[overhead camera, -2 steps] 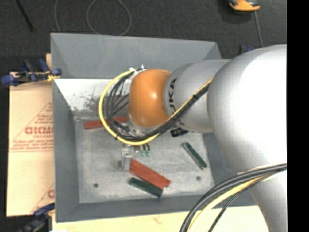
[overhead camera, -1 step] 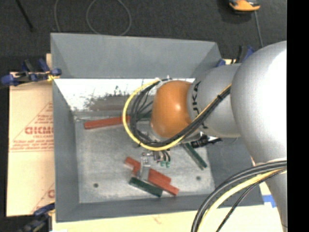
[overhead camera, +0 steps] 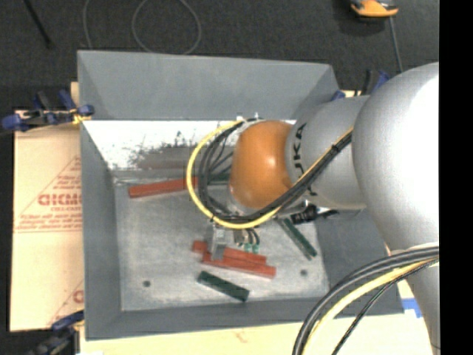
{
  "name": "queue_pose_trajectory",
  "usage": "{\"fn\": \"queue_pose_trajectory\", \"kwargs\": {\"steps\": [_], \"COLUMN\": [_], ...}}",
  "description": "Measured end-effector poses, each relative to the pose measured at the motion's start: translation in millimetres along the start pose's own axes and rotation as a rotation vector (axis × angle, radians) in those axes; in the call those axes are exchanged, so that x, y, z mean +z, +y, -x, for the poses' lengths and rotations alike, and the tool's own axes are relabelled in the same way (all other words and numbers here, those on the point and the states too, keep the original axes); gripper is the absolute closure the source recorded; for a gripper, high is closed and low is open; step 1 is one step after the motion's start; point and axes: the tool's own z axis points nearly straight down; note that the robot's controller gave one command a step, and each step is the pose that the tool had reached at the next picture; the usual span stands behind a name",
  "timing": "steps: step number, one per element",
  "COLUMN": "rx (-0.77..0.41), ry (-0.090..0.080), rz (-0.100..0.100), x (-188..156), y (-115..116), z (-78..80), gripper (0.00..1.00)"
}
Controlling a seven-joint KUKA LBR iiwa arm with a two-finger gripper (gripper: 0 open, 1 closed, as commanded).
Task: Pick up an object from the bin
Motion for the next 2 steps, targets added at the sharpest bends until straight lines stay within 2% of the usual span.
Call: {"fn": "queue_pose_trajectory", "kwargs": {"steps": [1,2], "rx": [0.011,0.014], "ry": [0.000,-0.003], "rz": [-0.005,-0.001], "x": [1,-168], "y": [-121,-70], "z": [9.2,16.3], "gripper": [1.00,1.00]}}
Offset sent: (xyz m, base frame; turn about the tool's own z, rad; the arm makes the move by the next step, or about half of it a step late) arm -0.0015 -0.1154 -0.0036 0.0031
